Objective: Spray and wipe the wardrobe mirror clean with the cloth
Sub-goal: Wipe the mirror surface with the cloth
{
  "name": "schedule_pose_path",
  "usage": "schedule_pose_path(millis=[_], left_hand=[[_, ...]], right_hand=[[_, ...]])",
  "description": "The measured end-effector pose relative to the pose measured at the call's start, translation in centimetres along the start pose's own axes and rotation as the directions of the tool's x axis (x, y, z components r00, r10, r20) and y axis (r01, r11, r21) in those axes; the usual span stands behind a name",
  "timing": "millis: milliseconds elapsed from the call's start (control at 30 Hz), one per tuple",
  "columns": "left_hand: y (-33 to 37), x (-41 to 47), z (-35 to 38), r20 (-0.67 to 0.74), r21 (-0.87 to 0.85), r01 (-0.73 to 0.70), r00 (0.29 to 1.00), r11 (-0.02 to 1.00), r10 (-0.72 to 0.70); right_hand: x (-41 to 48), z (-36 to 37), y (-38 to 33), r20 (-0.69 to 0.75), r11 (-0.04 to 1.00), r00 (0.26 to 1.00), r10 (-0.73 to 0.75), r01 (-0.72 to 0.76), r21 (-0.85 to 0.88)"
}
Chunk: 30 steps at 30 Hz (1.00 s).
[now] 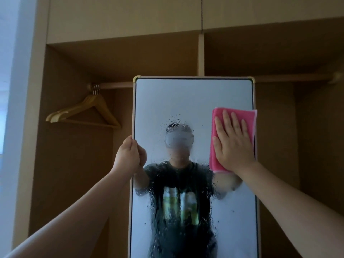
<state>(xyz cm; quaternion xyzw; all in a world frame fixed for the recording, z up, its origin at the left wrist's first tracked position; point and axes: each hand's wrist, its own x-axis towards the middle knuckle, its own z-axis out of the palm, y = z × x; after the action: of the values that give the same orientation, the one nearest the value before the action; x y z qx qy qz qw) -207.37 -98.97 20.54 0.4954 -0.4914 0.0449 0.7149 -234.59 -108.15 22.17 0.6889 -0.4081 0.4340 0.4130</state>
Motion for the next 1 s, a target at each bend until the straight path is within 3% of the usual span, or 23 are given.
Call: schedule_pose_path(millis=[233,367,567,1000], left_hand=[[-1.0,0.5,0.6,-0.075,-0.014,-0.047,0.996,0.999,0.045],[-2.3,1.0,0.4,0.01,-0.056,-0.02,1.0,0.998,0.021],[-3.1,1.6,0.9,-0.028,-0.104,-0.014,1.0,0.994,0.011],[-1.6,0.4,-0.4,0.084,-0.118,-0.001,0.996,0.993,0.011]], right_hand=[[4.3,-1.0,-0.2,-0.007,1.0,1.0,-0.03,0.03,-0.004],[6.8,-1.6,-0.2,-0.03,0.999,0.999,-0.04,0.04,-0.004],[10.4,-2.3,-1.1,-0.078,1.0,0.997,0.004,-0.005,-0.018],[8.5,-1.9,-2.3,-0.074,1.0,0.997,0.019,-0.019,0.003]])
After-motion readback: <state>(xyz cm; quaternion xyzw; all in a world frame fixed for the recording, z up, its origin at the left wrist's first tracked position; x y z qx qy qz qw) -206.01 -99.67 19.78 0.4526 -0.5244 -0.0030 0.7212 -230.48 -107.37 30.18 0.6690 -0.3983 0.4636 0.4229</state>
